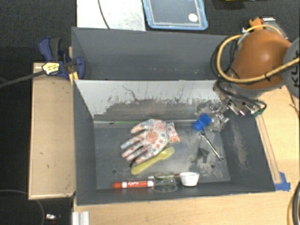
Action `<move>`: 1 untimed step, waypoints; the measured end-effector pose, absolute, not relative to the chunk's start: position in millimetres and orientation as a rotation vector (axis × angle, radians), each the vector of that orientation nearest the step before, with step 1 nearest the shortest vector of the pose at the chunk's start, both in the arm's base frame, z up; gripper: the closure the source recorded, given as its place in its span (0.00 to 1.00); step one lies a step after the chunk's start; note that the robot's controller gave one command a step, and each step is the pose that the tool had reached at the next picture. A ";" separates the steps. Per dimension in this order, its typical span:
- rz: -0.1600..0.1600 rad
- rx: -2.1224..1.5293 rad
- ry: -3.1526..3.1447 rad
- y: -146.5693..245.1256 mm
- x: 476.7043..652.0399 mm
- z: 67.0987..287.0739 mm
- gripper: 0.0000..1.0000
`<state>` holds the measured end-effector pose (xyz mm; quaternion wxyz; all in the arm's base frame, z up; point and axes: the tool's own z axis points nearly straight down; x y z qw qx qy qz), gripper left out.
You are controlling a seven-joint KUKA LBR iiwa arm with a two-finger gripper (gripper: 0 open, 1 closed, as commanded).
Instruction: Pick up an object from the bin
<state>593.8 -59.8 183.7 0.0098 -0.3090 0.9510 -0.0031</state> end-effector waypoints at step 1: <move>-0.011 -0.960 2.966 -59.3 594.1 192.5 1.00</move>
Offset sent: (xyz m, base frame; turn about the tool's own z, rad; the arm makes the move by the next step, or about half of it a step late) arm -0.0006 0.0003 0.0020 0.0000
